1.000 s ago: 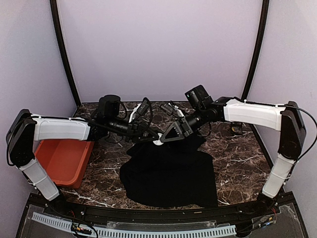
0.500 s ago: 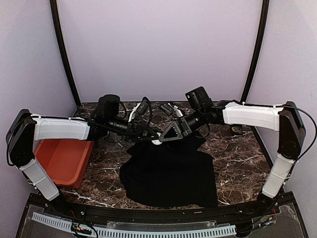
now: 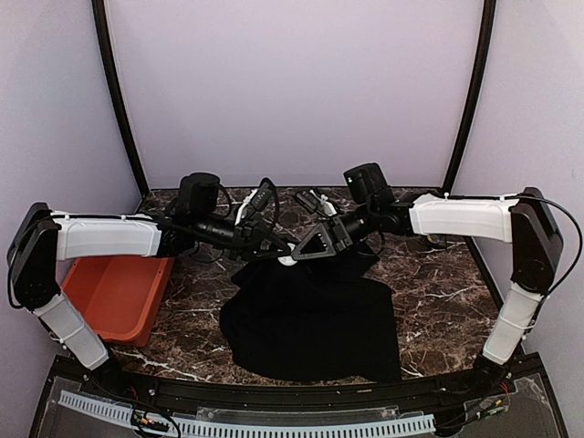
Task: Pin the brooch onto the clothing
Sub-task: Close the brooch onto the flattened clothing.
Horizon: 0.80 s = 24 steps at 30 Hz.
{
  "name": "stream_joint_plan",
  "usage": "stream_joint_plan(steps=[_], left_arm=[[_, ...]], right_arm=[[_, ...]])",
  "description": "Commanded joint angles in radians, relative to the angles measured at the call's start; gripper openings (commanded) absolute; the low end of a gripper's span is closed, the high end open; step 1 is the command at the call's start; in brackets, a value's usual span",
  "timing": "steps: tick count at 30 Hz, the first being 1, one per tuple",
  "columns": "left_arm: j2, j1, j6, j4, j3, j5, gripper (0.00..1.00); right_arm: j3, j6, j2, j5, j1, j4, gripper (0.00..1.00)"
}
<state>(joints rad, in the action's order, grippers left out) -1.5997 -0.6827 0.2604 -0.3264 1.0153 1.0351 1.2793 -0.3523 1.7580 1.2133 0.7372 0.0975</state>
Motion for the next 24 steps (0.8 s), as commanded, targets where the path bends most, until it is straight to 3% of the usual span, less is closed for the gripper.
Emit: stream_joint_plan(steps=[1, 7, 12, 18, 21, 24], left_arm=[[0.004, -0.017, -0.079, 0.040, 0.014, -0.121, 0.12], [0.020, -0.017, -0.126, 0.097, 0.023, -0.144, 0.05], [0.032, -0.017, -0.230, 0.218, 0.061, -0.141, 0.03], [0.048, -0.017, -0.309, 0.314, 0.080, -0.114, 0.02], [0.059, -0.016, -0.321, 0.317, 0.078, -0.144, 0.02], [0.065, -0.017, -0.331, 0.317, 0.075, -0.163, 0.01]], right_arm=[[0.019, -0.109, -0.045, 0.150, 0.028, -0.258, 0.00], [-0.004, -0.190, -0.055, 0.172, 0.028, -0.360, 0.00], [0.055, -0.055, -0.043, 0.146, 0.019, -0.136, 0.00], [0.092, 0.036, -0.041, 0.148, 0.002, 0.017, 0.00], [0.099, 0.024, -0.040, 0.181, 0.002, 0.014, 0.00], [0.068, -0.071, -0.050, 0.234, 0.004, -0.102, 0.00]])
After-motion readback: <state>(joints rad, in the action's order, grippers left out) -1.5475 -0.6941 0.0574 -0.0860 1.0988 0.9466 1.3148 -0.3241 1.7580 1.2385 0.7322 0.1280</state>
